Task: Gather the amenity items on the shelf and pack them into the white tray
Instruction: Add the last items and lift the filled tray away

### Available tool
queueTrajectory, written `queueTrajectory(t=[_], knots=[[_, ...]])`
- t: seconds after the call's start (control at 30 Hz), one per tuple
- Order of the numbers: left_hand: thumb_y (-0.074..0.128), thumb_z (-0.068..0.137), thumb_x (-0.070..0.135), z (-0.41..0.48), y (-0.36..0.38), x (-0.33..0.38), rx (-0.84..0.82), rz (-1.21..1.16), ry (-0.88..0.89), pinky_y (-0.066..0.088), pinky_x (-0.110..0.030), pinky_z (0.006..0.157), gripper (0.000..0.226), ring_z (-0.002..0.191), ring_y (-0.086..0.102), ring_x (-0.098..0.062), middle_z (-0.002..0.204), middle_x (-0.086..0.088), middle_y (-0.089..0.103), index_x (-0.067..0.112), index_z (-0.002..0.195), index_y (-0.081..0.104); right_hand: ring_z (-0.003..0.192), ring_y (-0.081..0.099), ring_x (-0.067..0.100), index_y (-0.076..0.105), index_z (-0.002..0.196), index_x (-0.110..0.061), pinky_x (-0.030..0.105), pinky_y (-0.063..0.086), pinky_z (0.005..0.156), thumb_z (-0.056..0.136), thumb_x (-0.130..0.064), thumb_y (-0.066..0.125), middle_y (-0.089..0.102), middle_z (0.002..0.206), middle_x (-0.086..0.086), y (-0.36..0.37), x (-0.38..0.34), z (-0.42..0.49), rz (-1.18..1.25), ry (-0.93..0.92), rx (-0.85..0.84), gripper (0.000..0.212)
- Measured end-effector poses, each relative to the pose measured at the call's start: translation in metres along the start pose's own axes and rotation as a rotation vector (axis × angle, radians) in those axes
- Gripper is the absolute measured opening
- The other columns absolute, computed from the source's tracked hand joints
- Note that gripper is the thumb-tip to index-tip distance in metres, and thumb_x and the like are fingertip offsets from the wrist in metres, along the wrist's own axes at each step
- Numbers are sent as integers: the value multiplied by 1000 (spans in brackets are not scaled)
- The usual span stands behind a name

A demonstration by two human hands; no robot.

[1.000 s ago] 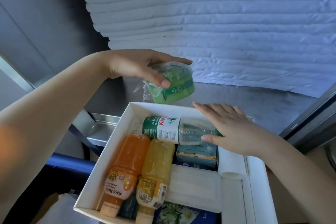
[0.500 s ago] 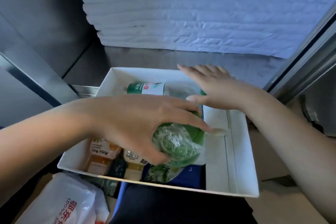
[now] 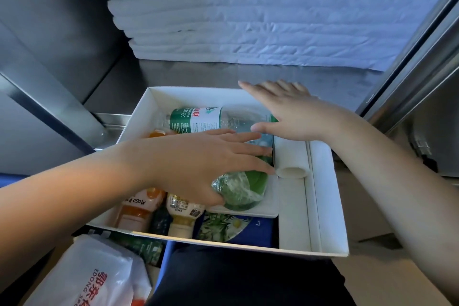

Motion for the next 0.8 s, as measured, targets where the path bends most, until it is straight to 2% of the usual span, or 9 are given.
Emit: queueTrajectory(t=[0.07, 0.1, 0.17, 0.2, 0.3, 0.4, 0.47, 0.67, 0.8], knots=[[16, 66, 67, -2, 3, -6, 6, 37, 18, -36, -15, 91, 92, 134, -29, -6, 156, 7, -17, 33, 149, -4, 134, 12, 11, -11, 148, -37, 31, 9, 104, 93, -53, 42, 14, 151, -10, 0, 0, 0, 1, 2, -7, 79], [24, 66, 75, -6, 6, -11, 57, 38, 13, -34, -21, 99, 97, 134, -33, -7, 154, 8, -24, 36, 147, -13, 134, 12, 11, -11, 148, -37, 31, 8, 105, 92, -53, 42, 14, 152, -10, 0, 0, 0, 3, 3, -12, 78], [37, 62, 88, -15, 9, -24, 149, 30, -20, -22, -35, 108, 112, 136, -32, -11, 151, 10, -31, 38, 143, -22, 135, 10, 11, -12, 148, -37, 33, 8, 107, 92, -55, 41, 12, 153, -9, 0, 1, 1, 1, 2, -21, 79], [34, 61, 92, -21, 10, -32, 193, 11, -75, -17, -38, 109, 114, 137, -30, -12, 152, 9, -30, 37, 144, -21, 135, 10, 11, -12, 148, -37, 33, 8, 107, 92, -55, 41, 12, 153, -9, 0, 1, 1, 3, 3, -26, 80], [12, 66, 94, -31, 18, -62, 262, 16, -344, -11, -40, 112, 108, 137, -30, -13, 152, 2, -30, 28, 145, -23, 133, 11, 7, -12, 147, -39, 31, 7, 105, 91, -55, 44, 14, 151, -10, -1, 3, 2, 31, 8, -38, 81], [-16, 66, 84, -34, 30, -78, 205, 33, -528, -5, -42, 117, 99, 139, -27, -20, 151, -2, -31, 23, 144, -24, 129, 13, 5, -11, 147, -39, 24, 7, 96, 91, -55, 45, 17, 149, -13, -1, 2, 3, 44, -1, -35, 81], [-19, 63, 79, -32, 35, -81, 182, 33, -543, -6, -41, 117, 98, 138, -29, -21, 148, 0, -36, 24, 143, -26, 128, 12, 3, -12, 147, -40, 22, 5, 93, 90, -55, 45, 16, 148, -14, 0, 3, 3, 55, 7, -45, 81], [-18, 63, 79, -28, 40, -86, 249, -13, -571, -8, -38, 116, 98, 138, -28, -16, 145, 6, -35, 21, 142, -28, 131, 11, 1, -10, 147, -42, 19, 4, 91, 90, -53, 48, 14, 151, -16, -1, 3, 3, 78, 35, -42, 82], [-18, 63, 79, -28, 42, -89, 250, -35, -571, -6, -39, 117, 98, 138, -27, -16, 146, 7, -35, 22, 141, -28, 131, 12, 1, 3, 149, -38, 20, 7, 98, 87, -48, 57, 18, 150, -14, -4, 0, -2, 140, 71, 44, 83]])
Point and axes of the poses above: each hand's wrist, its own z-axis towards the middle knuckle, its own y-axis out of the palm, x = y × z, the point moved 4 cm from there along z, towards the middle knuckle
